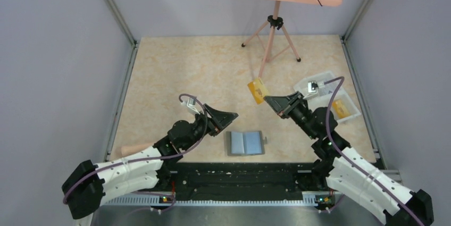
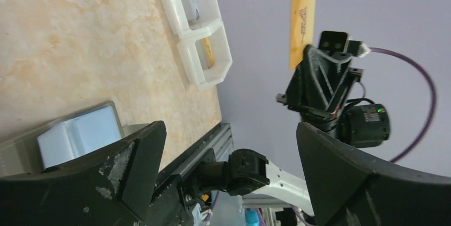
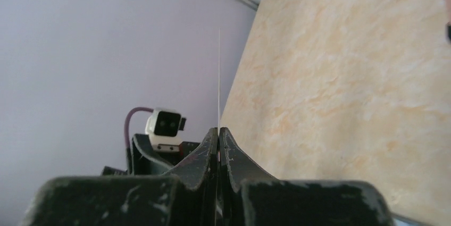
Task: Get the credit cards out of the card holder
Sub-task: Place the credit card in the storage box.
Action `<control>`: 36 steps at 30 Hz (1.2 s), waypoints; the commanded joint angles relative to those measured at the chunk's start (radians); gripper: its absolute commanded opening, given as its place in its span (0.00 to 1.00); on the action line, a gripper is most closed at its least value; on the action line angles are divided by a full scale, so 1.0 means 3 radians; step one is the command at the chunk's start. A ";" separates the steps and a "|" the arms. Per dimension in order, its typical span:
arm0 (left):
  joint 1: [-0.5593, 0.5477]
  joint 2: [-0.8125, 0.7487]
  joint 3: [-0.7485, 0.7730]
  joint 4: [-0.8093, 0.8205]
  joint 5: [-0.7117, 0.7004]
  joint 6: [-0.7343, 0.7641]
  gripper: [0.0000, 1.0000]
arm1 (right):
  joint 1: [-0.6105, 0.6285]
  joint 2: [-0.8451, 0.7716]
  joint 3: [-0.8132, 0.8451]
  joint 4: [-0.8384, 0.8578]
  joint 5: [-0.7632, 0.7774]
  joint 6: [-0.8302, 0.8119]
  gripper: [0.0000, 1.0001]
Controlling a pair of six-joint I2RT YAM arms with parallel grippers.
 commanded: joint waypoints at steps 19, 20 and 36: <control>-0.0003 -0.0764 0.1533 -0.3224 -0.0867 0.2441 0.99 | -0.3341 0.0718 0.1694 -0.3622 -0.1310 -0.2115 0.00; -0.0003 -0.0722 0.1636 -0.3384 -0.0890 0.2515 0.99 | -0.3451 0.0746 0.1726 -0.3690 -0.1311 -0.2162 0.00; -0.0003 -0.0740 0.2144 -0.4182 -0.1122 0.3189 0.99 | -0.4442 0.1226 0.2067 -0.4076 -0.1082 -0.2673 0.00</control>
